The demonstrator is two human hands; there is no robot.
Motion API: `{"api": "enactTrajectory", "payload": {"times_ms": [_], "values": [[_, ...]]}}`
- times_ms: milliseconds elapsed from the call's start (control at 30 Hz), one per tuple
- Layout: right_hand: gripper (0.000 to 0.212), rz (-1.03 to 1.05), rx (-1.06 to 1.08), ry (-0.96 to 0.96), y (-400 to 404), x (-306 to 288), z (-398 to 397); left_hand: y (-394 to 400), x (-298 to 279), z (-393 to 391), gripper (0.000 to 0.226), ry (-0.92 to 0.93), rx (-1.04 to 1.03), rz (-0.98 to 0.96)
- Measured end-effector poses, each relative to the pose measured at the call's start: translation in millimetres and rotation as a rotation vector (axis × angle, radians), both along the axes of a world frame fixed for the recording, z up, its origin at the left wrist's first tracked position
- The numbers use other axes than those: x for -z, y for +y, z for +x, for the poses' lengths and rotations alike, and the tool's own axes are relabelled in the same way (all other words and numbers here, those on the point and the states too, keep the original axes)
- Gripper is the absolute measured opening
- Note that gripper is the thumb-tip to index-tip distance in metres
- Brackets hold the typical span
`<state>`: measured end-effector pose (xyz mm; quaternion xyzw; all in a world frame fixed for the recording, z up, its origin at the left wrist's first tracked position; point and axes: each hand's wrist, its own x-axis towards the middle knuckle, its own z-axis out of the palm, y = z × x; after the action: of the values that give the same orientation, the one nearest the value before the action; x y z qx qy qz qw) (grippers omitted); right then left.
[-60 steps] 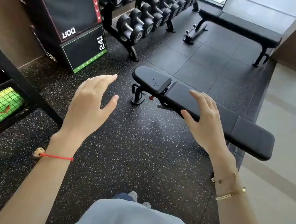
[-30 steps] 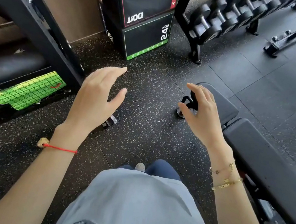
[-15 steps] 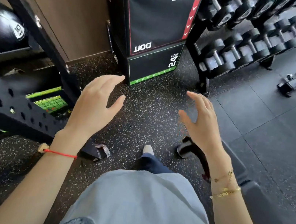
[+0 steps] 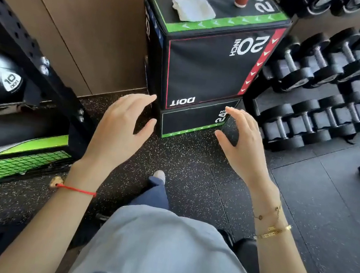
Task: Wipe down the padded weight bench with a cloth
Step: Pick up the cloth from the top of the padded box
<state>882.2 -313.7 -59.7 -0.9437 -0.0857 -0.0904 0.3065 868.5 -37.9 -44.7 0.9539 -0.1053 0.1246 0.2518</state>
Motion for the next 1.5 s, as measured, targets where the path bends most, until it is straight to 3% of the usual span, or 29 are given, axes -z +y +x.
{"api": "enactTrajectory", "payload": {"times_ms": [267,733,1200,1367,1500], "values": [[0.051,0.008,-0.01,0.025,15,20,140,13,18,138,0.045,0.02,-0.001,-0.001],[0.048,0.005,-0.002,-0.015,52,5,385,50,5,373,0.046,-0.008,-0.022,0.042],[0.059,-0.049,-0.088,0.166,44,32,569,5,69,513,0.047,0.108,-0.163,0.01],[0.071,-0.125,-0.098,0.344,53,49,622,-13,93,540,0.05,0.194,-0.209,0.063],[0.073,-0.151,-0.066,0.361,64,59,644,-18,105,546,0.05,0.24,-0.23,0.085]]}}
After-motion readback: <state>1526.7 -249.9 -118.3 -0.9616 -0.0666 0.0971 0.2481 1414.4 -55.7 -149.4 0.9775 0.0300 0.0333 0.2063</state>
